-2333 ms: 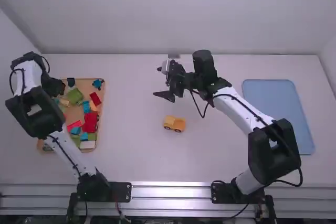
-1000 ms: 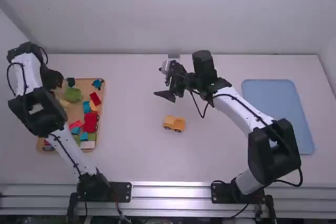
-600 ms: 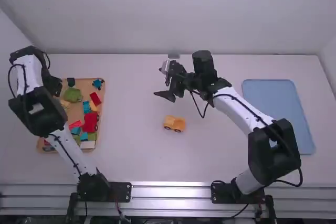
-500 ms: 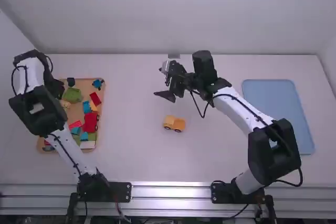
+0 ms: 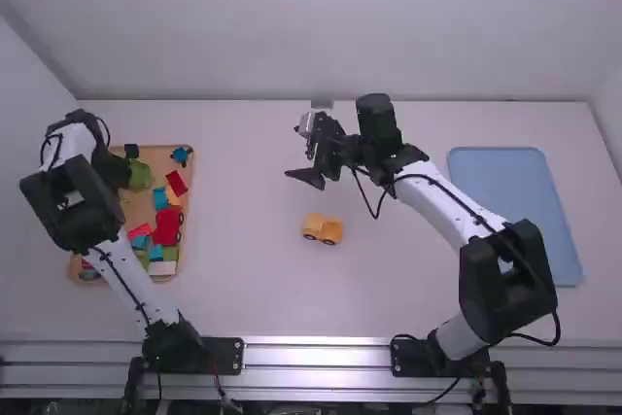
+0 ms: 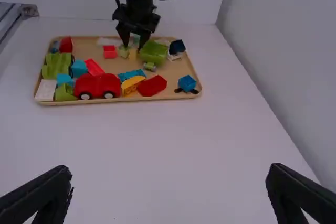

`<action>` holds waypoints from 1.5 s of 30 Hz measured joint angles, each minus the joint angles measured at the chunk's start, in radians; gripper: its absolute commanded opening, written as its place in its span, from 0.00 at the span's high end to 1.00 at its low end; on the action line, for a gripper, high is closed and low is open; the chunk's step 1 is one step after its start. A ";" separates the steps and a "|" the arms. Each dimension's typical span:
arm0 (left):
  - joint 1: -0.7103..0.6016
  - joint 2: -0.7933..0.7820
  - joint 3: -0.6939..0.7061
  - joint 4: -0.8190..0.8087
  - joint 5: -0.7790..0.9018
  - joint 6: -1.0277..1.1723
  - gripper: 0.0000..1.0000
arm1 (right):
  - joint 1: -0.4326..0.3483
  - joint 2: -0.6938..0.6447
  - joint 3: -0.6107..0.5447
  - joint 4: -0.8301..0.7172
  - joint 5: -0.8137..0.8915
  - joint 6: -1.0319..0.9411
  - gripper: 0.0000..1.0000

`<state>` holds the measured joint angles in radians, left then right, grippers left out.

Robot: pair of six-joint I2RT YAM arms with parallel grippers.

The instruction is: Assemble lego blocks to make yellow taxi

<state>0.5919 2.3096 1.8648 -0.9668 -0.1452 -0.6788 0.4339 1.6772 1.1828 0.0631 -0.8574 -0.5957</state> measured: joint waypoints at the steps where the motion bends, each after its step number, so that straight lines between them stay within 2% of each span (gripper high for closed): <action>1: 0.000 0.000 -0.003 0.003 0.001 0.000 0.64 | 0.000 0.000 0.000 0.000 0.000 0.001 0.01; 7: -0.012 0.000 -0.011 0.036 0.039 0.011 0.68 | 0.000 0.000 0.000 0.000 0.000 0.001 0.01; 11: -0.027 0.000 -0.011 0.044 0.054 0.014 0.63 | 0.000 0.000 0.000 -0.019 0.000 -0.008 0.01; 18: -0.033 0.000 -0.011 0.055 0.071 0.014 0.65 | 0.000 0.000 0.000 -0.023 0.012 -0.018 0.01; 24: -0.033 0.000 -0.011 0.060 0.105 0.015 0.60 | 0.000 0.000 0.000 -0.023 0.026 -0.021 0.01; 34: -0.025 0.000 -0.010 -0.132 0.072 -0.002 0.60 | 0.000 0.000 0.000 -0.021 0.026 -0.021 0.01; 40: -0.013 0.000 0.087 -0.222 0.065 -0.005 0.60 | 0.000 0.000 0.000 -0.023 0.027 -0.021 0.01; 45: -0.013 0.000 0.186 -0.195 0.063 -0.015 0.59 | 0.000 0.000 0.000 -0.022 0.026 -0.021 0.01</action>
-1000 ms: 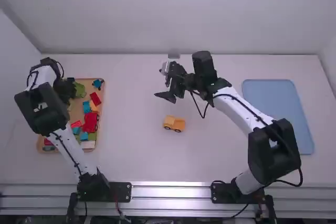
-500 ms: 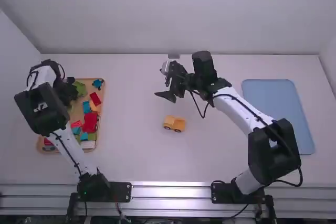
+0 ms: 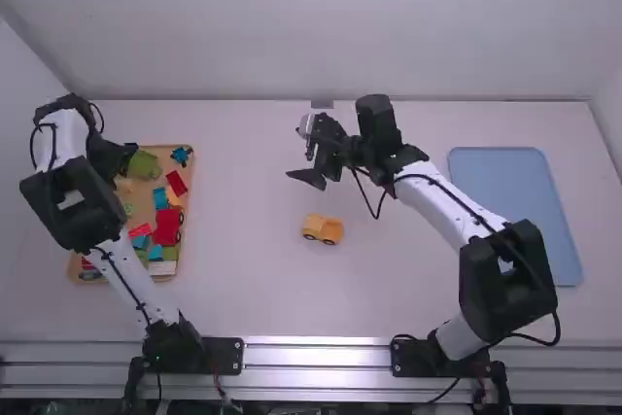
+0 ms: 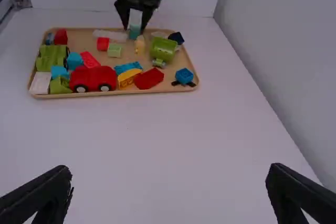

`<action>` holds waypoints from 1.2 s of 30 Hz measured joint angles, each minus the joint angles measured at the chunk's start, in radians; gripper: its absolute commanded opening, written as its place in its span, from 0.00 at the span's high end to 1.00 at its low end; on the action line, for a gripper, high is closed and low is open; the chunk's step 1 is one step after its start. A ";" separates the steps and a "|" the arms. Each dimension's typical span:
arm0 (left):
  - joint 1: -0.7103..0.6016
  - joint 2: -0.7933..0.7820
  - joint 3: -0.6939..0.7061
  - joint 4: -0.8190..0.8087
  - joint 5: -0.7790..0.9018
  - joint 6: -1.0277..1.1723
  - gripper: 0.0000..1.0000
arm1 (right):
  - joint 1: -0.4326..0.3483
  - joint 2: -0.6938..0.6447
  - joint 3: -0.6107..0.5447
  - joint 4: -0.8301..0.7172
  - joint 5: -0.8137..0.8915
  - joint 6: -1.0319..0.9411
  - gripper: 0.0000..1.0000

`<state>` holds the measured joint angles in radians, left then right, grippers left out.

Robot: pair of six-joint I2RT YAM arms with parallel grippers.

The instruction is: Assemble lego blocks to make yellow taxi

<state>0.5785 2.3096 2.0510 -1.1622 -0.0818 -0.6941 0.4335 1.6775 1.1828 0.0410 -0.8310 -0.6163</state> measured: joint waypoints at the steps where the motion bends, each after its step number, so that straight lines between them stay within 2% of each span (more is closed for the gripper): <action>1: 0.000 0.000 0.001 0.001 0.000 -0.002 0.59 | 0.000 0.000 0.000 0.000 0.000 -0.002 0.01; 6: -0.001 0.000 -0.007 0.029 -0.001 -0.040 0.63 | 0.000 0.000 0.000 0.000 0.001 -0.001 0.01; 16: -0.001 -0.005 -0.151 0.206 0.000 -0.104 0.68 | 0.000 0.000 0.000 -0.001 0.000 -0.002 0.01; 20: -0.001 -0.012 -0.185 0.281 0.012 -0.116 0.68 | 0.000 0.000 0.000 -0.002 0.000 -0.003 0.01; 25: -0.001 -0.015 -0.213 0.293 0.022 -0.122 0.67 | 0.000 0.000 0.000 -0.003 0.000 -0.003 0.01; 29: -0.001 -0.015 -0.219 0.303 0.023 -0.122 0.58 | 0.000 0.000 0.000 -0.003 0.000 -0.003 0.01; 32: -0.001 -0.013 -0.235 0.304 0.037 -0.108 0.47 | 0.000 0.000 0.000 -0.003 0.000 -0.003 0.01; 36: -0.001 -0.013 -0.237 0.292 0.036 -0.083 0.46 | 0.000 0.000 0.000 -0.004 0.000 -0.003 0.01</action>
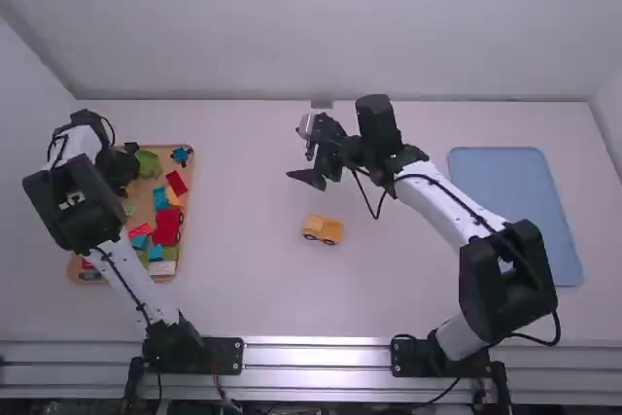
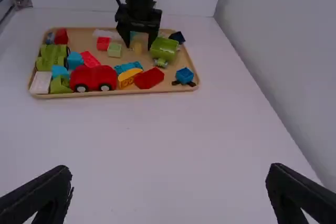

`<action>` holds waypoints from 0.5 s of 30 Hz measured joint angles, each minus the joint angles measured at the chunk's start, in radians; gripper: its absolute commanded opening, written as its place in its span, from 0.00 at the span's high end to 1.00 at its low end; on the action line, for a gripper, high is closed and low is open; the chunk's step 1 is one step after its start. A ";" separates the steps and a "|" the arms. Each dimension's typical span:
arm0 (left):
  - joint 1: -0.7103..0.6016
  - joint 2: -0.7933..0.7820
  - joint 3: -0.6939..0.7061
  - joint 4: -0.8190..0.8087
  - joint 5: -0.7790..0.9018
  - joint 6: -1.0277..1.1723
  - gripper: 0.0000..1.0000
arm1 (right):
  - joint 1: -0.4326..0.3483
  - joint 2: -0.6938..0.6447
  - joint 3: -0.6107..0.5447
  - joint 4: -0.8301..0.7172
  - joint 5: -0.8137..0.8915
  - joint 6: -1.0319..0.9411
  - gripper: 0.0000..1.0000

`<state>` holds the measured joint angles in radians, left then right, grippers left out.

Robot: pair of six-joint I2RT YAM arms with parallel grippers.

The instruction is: Assemble lego blocks to make yellow taxi

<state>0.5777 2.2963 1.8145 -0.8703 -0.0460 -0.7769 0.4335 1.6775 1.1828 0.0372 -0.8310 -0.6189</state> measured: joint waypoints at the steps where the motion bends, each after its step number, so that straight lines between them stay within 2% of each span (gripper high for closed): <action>1: 0.000 0.000 0.000 -0.002 -0.001 0.001 0.46 | 0.000 0.000 0.000 0.000 0.000 -0.001 0.01; 15: 0.000 0.000 -0.045 0.045 -0.010 -0.048 0.61 | 0.000 0.000 0.000 -0.026 0.000 -0.002 0.01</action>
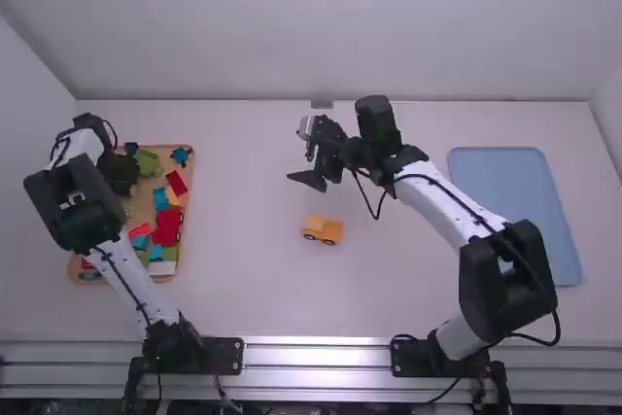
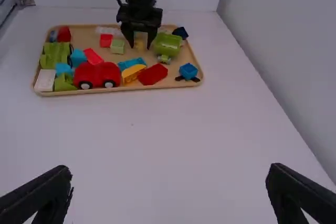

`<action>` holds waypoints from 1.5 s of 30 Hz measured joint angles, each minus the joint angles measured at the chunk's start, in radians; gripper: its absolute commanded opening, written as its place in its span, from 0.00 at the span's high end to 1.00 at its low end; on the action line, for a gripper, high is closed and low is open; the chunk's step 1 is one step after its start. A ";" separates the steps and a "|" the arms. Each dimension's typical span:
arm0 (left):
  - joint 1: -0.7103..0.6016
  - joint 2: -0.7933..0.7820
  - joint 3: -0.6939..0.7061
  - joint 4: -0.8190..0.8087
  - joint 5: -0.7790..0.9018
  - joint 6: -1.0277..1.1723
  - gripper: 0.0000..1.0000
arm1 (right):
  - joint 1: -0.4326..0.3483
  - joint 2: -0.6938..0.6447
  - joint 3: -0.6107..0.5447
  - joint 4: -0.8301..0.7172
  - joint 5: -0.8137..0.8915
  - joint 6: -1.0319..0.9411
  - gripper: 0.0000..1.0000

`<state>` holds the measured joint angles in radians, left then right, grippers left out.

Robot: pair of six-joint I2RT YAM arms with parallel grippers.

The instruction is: Assemble lego blocks to make yellow taxi

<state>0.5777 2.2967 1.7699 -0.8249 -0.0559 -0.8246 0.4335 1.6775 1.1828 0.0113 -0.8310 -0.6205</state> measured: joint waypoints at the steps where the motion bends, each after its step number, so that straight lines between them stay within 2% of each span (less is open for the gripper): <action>1: 0.000 0.000 -0.003 -0.001 0.000 -0.002 0.63 | 0.000 0.000 0.000 0.000 0.000 0.001 0.01; 2: 0.000 0.000 -0.003 -0.002 0.000 -0.007 0.72 | 0.000 0.000 0.000 0.000 0.000 0.001 0.01; 5: 0.000 0.000 -0.002 -0.001 0.000 -0.017 0.82 | 0.000 0.000 0.000 0.000 0.001 0.002 0.01; 7: 0.000 0.000 0.006 -0.011 0.000 -0.016 0.85 | 0.000 0.000 0.000 0.000 0.000 0.000 0.01; 8: 0.000 0.000 0.012 -0.023 0.000 -0.019 0.91 | 0.000 0.000 0.000 0.000 0.000 0.002 0.01; 16: 0.000 0.000 0.160 -0.153 0.029 0.062 0.98 | 0.000 0.000 0.000 0.001 0.000 0.012 0.01; 21: 0.000 -0.023 0.162 -0.179 0.056 0.133 0.98 | 0.000 0.000 0.000 0.000 -0.036 0.014 0.01; 27: -0.024 -0.245 -0.047 -0.032 0.058 0.187 0.98 | 0.002 0.000 0.000 0.051 -0.093 0.055 0.01; 28: -0.043 -0.357 -0.146 0.049 0.063 0.199 0.98 | 0.002 0.000 0.000 0.072 -0.092 0.087 0.01; 33: -0.124 -0.727 -0.508 0.388 0.138 0.352 0.98 | -0.003 0.000 0.000 0.147 -0.028 0.268 0.01; 36: -0.222 -0.935 -0.728 0.563 0.227 0.519 0.98 | -0.009 0.001 0.000 0.170 0.010 0.363 0.01; 39: -0.342 -1.066 -0.877 0.658 0.264 0.636 0.98 | -0.014 0.014 0.000 0.191 0.028 0.436 0.01; 41: -0.477 -1.161 -0.978 0.708 0.269 0.734 0.98 | -0.023 0.048 0.001 0.201 0.021 0.510 0.01; 45: -0.684 -1.265 -1.051 0.727 0.246 0.872 0.98 | -0.058 0.128 0.001 0.199 -0.093 0.592 0.01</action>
<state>-0.1062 1.0313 0.7189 -0.0975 0.1898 0.0471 0.3756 1.8053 1.1835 0.2100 -0.9245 -0.0288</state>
